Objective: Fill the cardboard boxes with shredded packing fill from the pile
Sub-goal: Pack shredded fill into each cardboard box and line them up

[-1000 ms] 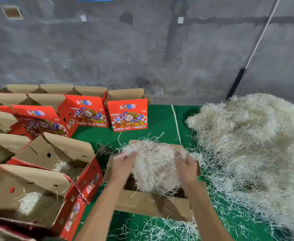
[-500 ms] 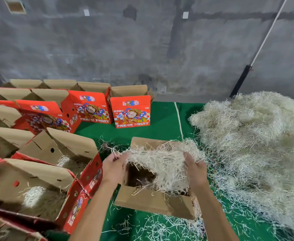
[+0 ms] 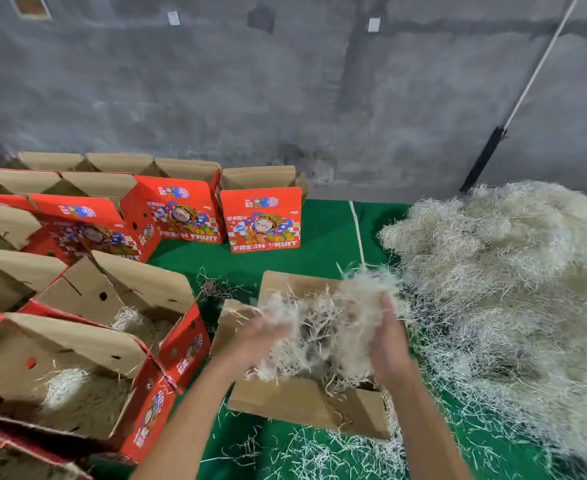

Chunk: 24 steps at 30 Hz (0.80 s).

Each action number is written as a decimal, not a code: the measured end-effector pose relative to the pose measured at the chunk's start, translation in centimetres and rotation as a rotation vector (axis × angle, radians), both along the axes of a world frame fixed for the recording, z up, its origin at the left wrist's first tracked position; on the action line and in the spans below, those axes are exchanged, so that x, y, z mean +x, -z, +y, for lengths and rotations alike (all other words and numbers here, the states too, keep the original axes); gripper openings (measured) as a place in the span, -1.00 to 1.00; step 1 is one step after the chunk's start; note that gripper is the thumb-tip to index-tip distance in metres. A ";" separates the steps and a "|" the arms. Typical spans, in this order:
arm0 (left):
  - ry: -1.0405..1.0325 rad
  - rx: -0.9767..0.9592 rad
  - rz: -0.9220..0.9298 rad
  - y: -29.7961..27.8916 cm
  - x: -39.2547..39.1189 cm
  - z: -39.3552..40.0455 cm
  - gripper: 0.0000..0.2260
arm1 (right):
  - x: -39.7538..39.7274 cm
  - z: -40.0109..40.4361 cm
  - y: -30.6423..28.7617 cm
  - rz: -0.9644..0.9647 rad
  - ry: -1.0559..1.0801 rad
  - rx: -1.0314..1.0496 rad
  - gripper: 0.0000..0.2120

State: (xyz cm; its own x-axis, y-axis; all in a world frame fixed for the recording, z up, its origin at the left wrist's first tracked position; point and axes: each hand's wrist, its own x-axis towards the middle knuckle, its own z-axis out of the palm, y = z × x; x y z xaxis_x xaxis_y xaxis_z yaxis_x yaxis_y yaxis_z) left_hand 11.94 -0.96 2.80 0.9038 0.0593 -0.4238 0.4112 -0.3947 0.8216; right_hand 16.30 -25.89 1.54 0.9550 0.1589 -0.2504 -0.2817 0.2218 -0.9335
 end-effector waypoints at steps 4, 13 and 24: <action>0.128 0.071 -0.107 1.7 0.9 -5.5 -0.25 | -0.5 3.7 -0.3 0.047 -0.306 0.155 -0.38; 0.016 -0.077 -0.115 0.2 0.9 -3.7 -0.43 | -0.4 2.2 1.3 -0.143 -0.032 -0.212 -0.72; -0.528 -0.266 -0.239 2.4 1.4 0.4 -0.47 | -0.6 -1.2 0.3 -0.137 0.157 -0.268 -0.91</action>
State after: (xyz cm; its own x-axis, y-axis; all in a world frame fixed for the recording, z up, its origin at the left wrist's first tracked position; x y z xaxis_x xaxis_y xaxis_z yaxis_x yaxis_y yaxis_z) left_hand 13.38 -0.56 0.42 0.8527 0.4437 -0.2756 0.2879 0.0410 0.9568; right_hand 15.65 -27.13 1.22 0.9903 -0.0473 -0.1306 -0.1310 -0.0056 -0.9914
